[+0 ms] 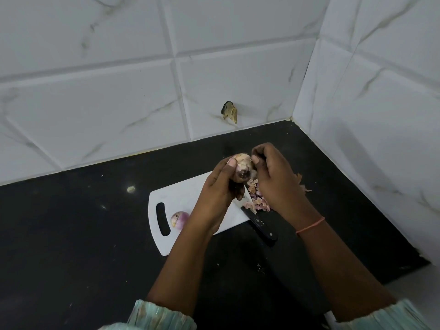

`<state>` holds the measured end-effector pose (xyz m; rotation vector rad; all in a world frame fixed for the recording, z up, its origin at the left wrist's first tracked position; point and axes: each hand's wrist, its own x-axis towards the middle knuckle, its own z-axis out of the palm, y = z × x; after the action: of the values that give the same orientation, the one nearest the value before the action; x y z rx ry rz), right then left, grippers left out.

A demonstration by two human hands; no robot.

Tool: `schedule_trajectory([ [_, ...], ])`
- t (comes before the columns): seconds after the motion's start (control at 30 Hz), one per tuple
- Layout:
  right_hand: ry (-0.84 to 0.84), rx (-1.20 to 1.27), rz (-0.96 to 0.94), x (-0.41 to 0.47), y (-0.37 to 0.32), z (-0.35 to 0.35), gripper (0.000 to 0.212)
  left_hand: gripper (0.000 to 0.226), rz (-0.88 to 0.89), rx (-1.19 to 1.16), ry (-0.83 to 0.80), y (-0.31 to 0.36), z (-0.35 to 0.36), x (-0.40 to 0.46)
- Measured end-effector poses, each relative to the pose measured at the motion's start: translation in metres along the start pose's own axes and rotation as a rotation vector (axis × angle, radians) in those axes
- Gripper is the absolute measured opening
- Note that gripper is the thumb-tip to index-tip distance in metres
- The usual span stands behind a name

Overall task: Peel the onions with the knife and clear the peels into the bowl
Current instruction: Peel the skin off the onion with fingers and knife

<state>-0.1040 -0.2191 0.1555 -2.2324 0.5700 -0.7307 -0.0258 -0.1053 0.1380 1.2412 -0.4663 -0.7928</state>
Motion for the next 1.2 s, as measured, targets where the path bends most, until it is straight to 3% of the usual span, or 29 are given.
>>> schedule_trajectory([
  [0.2,0.072,0.318,0.293,-0.001,0.015,0.000,0.011,0.041,-0.057,-0.157,0.019,0.006,0.000,0.002],
  [0.3,0.187,0.097,0.232,-0.004,0.029,-0.003,0.002,0.035,-0.079,-0.231,0.046,0.006,0.000,0.002],
  [0.4,0.269,0.010,0.148,-0.007,0.037,-0.007,0.013,0.032,-0.089,-0.303,0.065,0.005,0.000,0.002],
  [0.57,0.119,0.277,0.039,-0.011,0.014,-0.001,0.017,0.034,-0.083,-0.327,0.064,0.006,0.002,0.004],
  [0.73,0.203,0.191,-0.031,-0.013,0.008,0.008,0.007,0.035,-0.090,-0.350,0.080,0.009,0.005,0.002],
  [0.87,0.137,0.117,-0.142,-0.013,0.009,0.008,0.004,0.040,-0.119,-0.337,0.113,0.009,0.007,0.000],
  [1.03,0.080,0.224,-0.034,-0.020,0.006,0.008,0.024,0.044,-0.116,-0.290,0.139,0.008,0.008,-0.001],
  [1.2,0.068,0.133,-0.094,-0.018,0.010,0.009,0.008,0.044,-0.102,-0.273,0.121,0.006,0.008,0.000],
])
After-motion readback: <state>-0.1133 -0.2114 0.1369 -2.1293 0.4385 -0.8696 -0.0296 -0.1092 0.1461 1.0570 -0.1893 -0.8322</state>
